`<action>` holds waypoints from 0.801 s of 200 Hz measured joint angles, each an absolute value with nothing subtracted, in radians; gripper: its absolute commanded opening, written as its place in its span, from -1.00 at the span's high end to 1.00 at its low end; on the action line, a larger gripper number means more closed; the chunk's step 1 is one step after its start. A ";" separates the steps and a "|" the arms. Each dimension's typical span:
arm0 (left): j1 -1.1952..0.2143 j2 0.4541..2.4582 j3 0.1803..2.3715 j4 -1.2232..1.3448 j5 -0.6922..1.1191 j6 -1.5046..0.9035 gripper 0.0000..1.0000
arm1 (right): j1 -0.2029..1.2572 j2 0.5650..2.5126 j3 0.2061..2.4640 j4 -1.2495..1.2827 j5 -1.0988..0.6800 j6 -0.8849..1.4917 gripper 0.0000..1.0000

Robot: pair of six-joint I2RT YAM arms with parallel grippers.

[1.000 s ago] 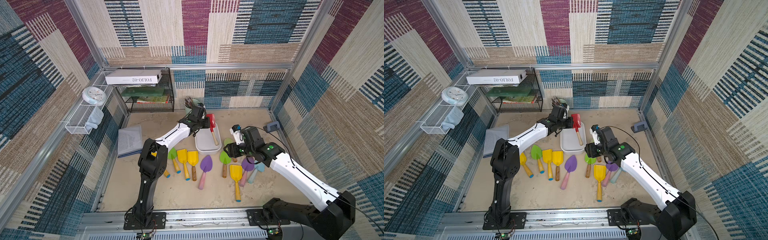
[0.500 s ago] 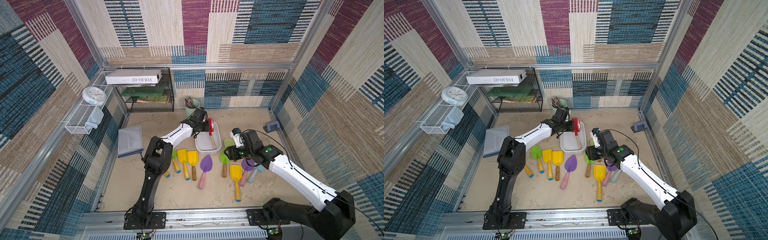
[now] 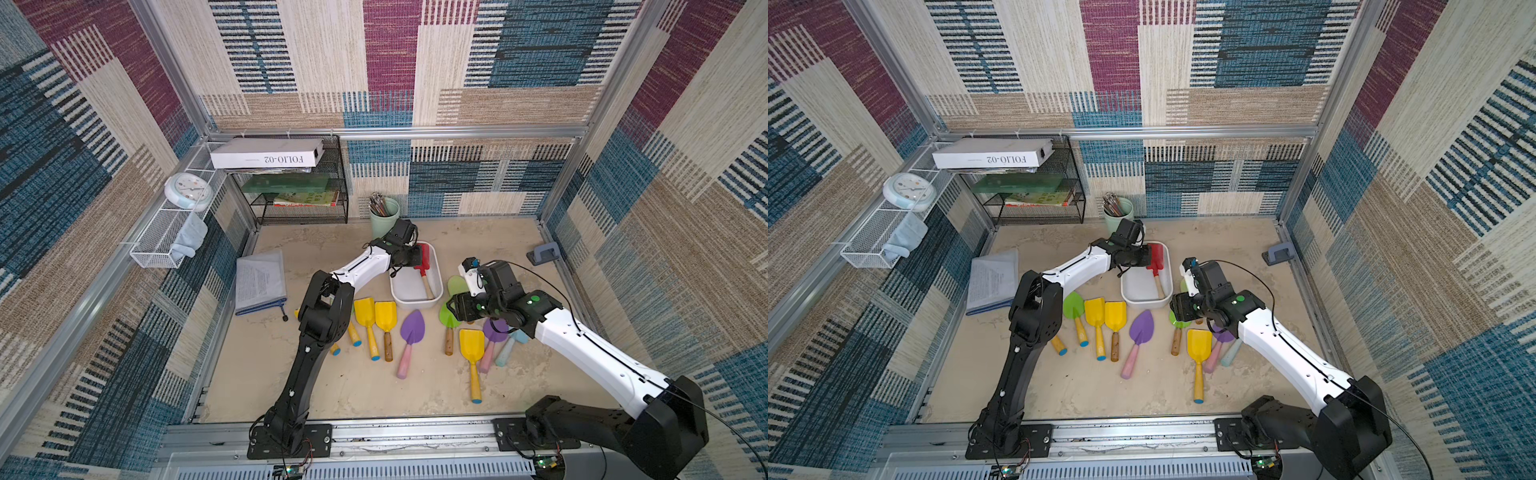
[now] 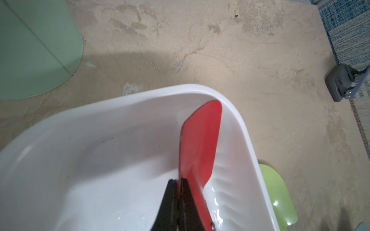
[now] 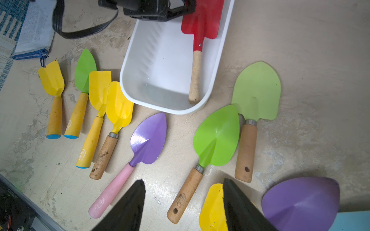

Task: Put the shovel into the storage box
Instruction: Place the shovel in the storage box.

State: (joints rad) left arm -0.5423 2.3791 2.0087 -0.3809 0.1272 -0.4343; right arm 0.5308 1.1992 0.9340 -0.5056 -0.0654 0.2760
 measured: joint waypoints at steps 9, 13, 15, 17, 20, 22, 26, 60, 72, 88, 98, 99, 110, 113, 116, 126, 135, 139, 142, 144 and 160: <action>-0.542 2.385 2.013 -0.385 0.128 -0.437 1.00 | 0.531 1.200 0.934 -0.503 -0.067 0.276 -0.32; -0.542 2.387 2.014 -0.388 0.128 -0.438 0.97 | 0.530 1.201 0.934 -0.503 -0.068 0.276 -0.31; -0.542 2.388 2.015 -0.389 0.128 -0.438 0.96 | 0.530 1.201 0.933 -0.502 -0.069 0.276 -0.32; -0.542 2.389 2.016 -0.390 0.128 -0.439 0.94 | 0.530 1.202 0.933 -0.502 -0.069 0.276 -0.31; -0.542 2.391 2.017 -0.393 0.129 -0.439 0.92 | 0.530 1.202 0.933 -0.502 -0.069 0.276 -0.31; -0.542 2.391 2.018 -0.395 0.130 -0.439 0.91 | 0.530 1.202 0.932 -0.502 -0.069 0.276 -0.32; -0.542 2.393 2.019 -0.398 0.130 -0.439 0.87 | 0.530 1.203 0.931 -0.501 -0.070 0.276 -0.32; -0.543 2.420 2.042 -0.432 0.118 -0.434 0.55 | 0.530 1.204 0.925 -0.496 -0.076 0.276 -0.32; -0.543 2.428 2.050 -0.449 0.102 -0.434 0.47 | 0.530 1.205 0.923 -0.495 -0.080 0.276 -0.31; -0.543 2.436 2.065 -0.469 0.101 -0.434 0.33 | 0.530 1.205 0.920 -0.495 -0.080 0.276 -0.32; -0.543 2.440 2.072 -0.472 0.101 -0.434 0.21 | 0.530 1.206 0.918 -0.494 -0.080 0.276 -0.31; -0.543 2.440 2.073 -0.473 0.100 -0.434 0.20 | 0.530 1.206 0.918 -0.494 -0.080 0.276 -0.32; -0.543 2.444 2.077 -0.478 0.100 -0.434 0.07 | 0.530 1.207 0.917 -0.493 -0.080 0.276 -0.31; -0.543 2.444 2.078 -0.480 0.100 -0.434 0.05 | 0.530 1.207 0.916 -0.492 -0.080 0.276 -0.31; -0.543 2.444 2.078 -0.481 0.100 -0.433 0.02 | 0.531 1.207 0.916 -0.492 -0.080 0.276 -0.31; -0.543 2.444 2.078 -0.488 0.100 -0.434 -0.05 | 0.531 1.208 0.916 -0.492 -0.080 0.276 -0.31; -0.543 2.444 2.078 -0.495 0.100 -0.433 -0.11 | 0.530 1.208 0.916 -0.492 -0.079 0.276 -0.31; -0.543 2.443 2.077 -0.498 0.100 -0.433 -0.12 | 0.530 1.208 0.916 -0.492 -0.079 0.277 -0.31; -0.543 2.442 2.077 -0.499 0.100 -0.433 -0.14 | 0.530 1.208 0.916 -0.492 -0.078 0.278 -0.31; -0.543 2.441 2.075 -0.500 0.100 -0.432 -0.15 | 0.530 1.208 0.916 -0.492 -0.078 0.279 -0.32; -0.543 2.424 2.069 -0.511 0.100 -0.429 -0.18 | 0.530 1.209 0.916 -0.493 -0.050 0.288 -0.30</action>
State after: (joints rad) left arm -0.5426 2.4241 2.0689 -0.5110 0.0998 -0.4294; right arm 0.5304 1.2087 0.9161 -0.4927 -0.0498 0.2882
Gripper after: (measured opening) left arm 0.585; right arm 0.657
